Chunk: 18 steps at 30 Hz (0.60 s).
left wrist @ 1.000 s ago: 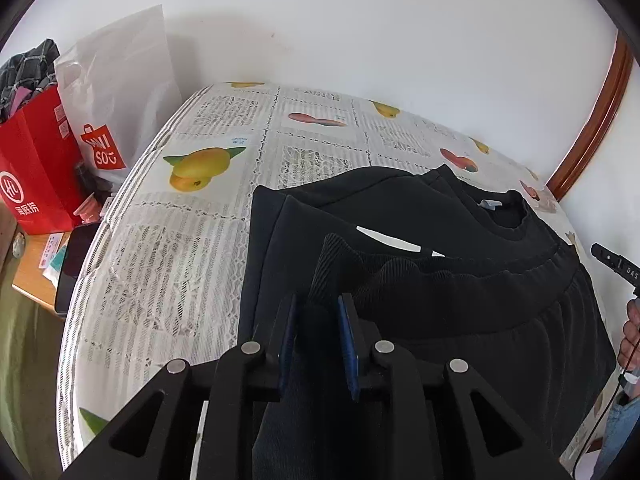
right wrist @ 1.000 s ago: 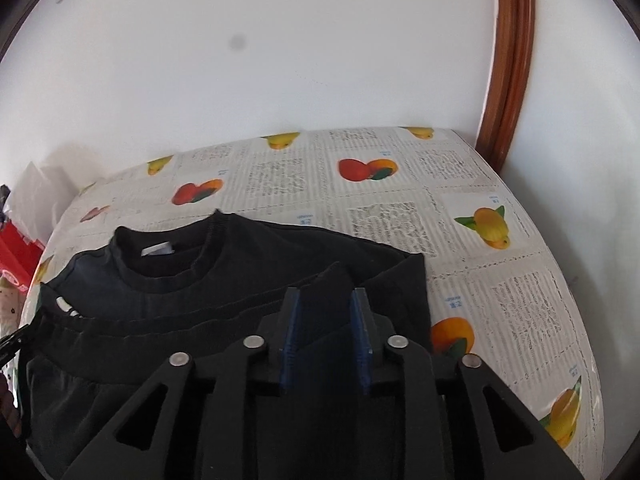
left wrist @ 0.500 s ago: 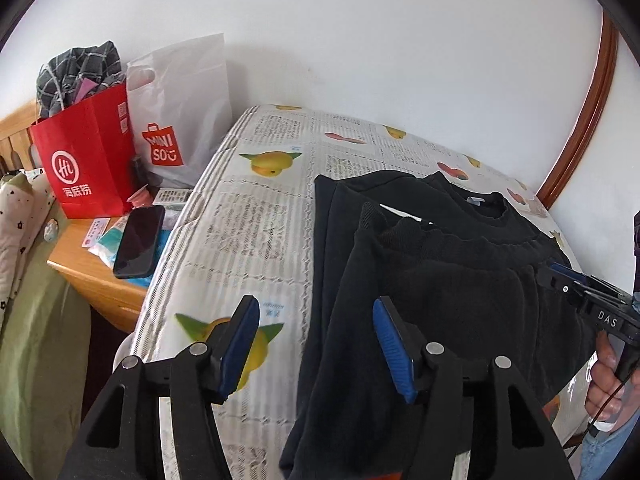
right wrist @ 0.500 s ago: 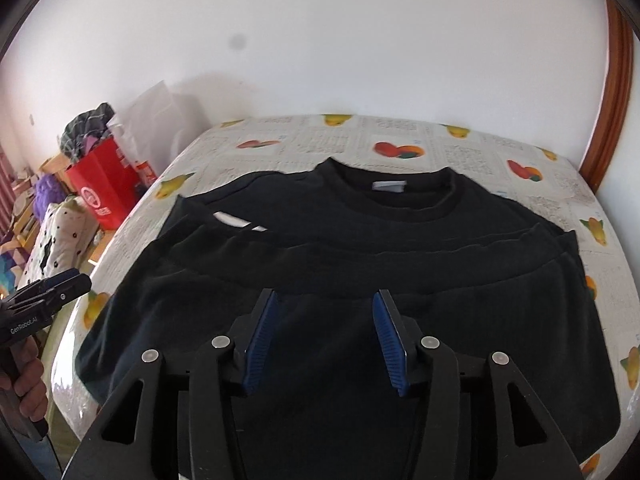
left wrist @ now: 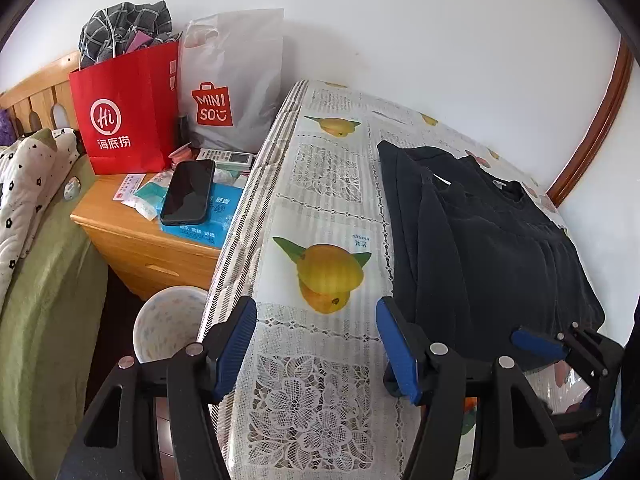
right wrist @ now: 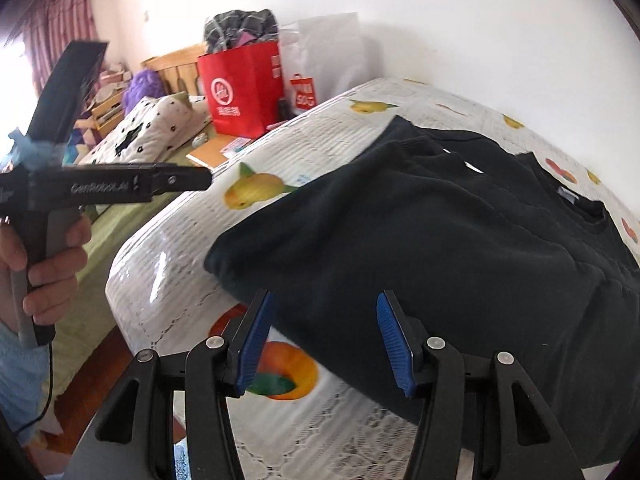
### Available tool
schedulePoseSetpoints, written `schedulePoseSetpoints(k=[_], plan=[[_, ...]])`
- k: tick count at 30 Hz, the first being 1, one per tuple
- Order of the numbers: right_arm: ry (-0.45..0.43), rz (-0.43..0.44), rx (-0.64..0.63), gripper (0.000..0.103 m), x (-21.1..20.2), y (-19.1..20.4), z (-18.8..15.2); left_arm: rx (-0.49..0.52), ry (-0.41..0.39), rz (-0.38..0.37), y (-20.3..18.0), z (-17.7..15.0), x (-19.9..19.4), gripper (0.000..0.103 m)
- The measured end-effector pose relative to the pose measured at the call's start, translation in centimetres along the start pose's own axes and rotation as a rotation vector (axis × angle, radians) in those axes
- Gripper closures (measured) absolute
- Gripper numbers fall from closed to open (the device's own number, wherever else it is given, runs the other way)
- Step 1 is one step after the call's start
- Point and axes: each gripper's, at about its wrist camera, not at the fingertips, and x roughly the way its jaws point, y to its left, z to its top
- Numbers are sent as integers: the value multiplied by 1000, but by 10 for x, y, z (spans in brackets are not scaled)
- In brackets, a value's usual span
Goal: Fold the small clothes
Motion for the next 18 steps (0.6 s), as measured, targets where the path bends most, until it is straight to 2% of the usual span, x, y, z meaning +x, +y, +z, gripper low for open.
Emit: schedulePoseSetpoints(k=[4, 9, 12, 15, 16, 17, 18], plan=[[53, -8, -109, 49, 18, 31, -5, -9, -6, -37, 8, 3, -2, 42], [58, -133, -128, 49, 36, 47, -3, -4, -11, -67, 17, 7, -1, 42], [19, -243, -196, 48, 45, 63, -3, 1, -12, -84, 24, 8, 2, 42], [-19, -310, -219, 49, 50, 70, 0, -5, -1, -91, 30, 8, 8, 42], [-27, -322, -214, 53, 51, 71, 1, -8, 5, -97, 32, 8, 10, 42], [-29, -332, -211, 69, 53, 71, 2, -10, 10, -103, 33, 8, 13, 42], [-30, -371, -219, 79, 56, 72, 2, -9, 14, -105, 33, 7, 15, 42]])
